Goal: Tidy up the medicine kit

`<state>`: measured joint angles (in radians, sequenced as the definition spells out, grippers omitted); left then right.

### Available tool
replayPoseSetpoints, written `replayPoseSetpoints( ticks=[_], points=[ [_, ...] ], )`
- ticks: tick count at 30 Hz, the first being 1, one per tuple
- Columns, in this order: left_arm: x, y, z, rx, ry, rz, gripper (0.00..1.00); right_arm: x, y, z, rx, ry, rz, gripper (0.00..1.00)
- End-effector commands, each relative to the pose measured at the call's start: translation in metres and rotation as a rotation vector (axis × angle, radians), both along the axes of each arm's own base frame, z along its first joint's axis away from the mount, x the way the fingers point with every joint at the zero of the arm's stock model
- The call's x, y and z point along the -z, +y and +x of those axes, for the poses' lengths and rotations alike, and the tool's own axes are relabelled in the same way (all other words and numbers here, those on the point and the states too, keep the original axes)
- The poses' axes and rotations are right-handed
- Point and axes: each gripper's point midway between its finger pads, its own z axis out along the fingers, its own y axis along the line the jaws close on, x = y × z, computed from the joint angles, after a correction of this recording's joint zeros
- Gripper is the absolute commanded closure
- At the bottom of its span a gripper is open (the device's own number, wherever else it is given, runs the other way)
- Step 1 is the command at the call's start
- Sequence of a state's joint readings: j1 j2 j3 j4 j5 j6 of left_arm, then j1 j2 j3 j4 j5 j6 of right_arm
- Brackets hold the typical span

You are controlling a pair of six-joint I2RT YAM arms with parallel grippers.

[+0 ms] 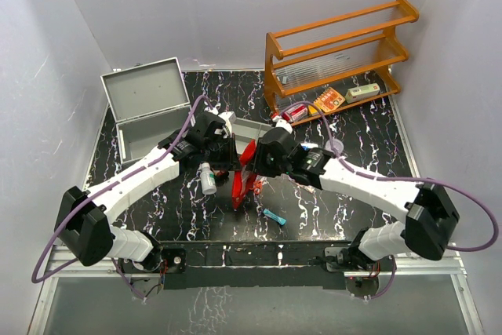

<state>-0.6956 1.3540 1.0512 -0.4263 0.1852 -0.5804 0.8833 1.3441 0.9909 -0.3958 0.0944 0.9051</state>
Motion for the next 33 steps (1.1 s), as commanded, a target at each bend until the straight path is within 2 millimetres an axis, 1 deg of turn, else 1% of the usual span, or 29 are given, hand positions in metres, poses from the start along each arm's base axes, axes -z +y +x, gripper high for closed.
replayPoseSetpoints(
  ticks=[1, 6, 9, 11, 15, 17, 19, 23, 24, 27, 29, 33],
  points=[
    [-0.010, -0.003, 0.001, 0.027, -0.018, -0.019, 1.00, -0.012, 0.007, 0.024, 0.069, -0.081, -0.033, 0.80],
    [-0.009, -0.005, -0.001, 0.040, -0.011, -0.025, 1.00, -0.002, 0.007, 0.039, 0.115, -0.111, -0.070, 0.83],
    [-0.008, -0.005, -0.001, 0.043, -0.009, -0.025, 1.00, 0.005, 0.008, 0.043, 0.118, -0.116, -0.100, 0.85],
    [-0.008, -0.006, -0.001, 0.044, -0.008, -0.026, 1.00, 0.010, 0.009, 0.042, 0.110, -0.110, -0.107, 0.86],
    [-0.009, -0.006, 0.000, 0.045, -0.011, -0.028, 1.00, 0.017, 0.012, 0.033, 0.064, -0.088, -0.098, 0.89],
    [-0.008, -0.007, 0.000, 0.044, -0.009, -0.025, 1.00, 0.014, 0.015, 0.028, 0.039, -0.085, -0.075, 0.91],
    [-0.008, -0.006, 0.001, 0.044, -0.010, -0.024, 1.00, 0.006, 0.015, 0.027, 0.033, -0.098, -0.053, 0.91],
    [-0.008, -0.006, 0.001, 0.039, -0.011, -0.021, 1.00, -0.016, 0.011, 0.032, 0.067, -0.148, -0.025, 0.94],
    [-0.009, -0.006, 0.002, 0.037, -0.011, -0.020, 1.00, -0.018, 0.010, 0.033, 0.074, -0.154, -0.025, 0.95],
    [-0.009, -0.005, 0.003, 0.028, -0.015, -0.016, 1.00, -0.014, 0.009, 0.033, 0.075, -0.151, -0.034, 0.99],
    [-0.010, -0.005, 0.003, 0.025, -0.016, -0.016, 1.00, -0.010, 0.008, 0.030, 0.047, -0.166, -0.054, 1.00],
    [-0.012, -0.005, 0.003, 0.024, -0.014, -0.018, 1.00, -0.015, 0.012, 0.029, 0.025, -0.291, -0.055, 1.00]
  ],
)
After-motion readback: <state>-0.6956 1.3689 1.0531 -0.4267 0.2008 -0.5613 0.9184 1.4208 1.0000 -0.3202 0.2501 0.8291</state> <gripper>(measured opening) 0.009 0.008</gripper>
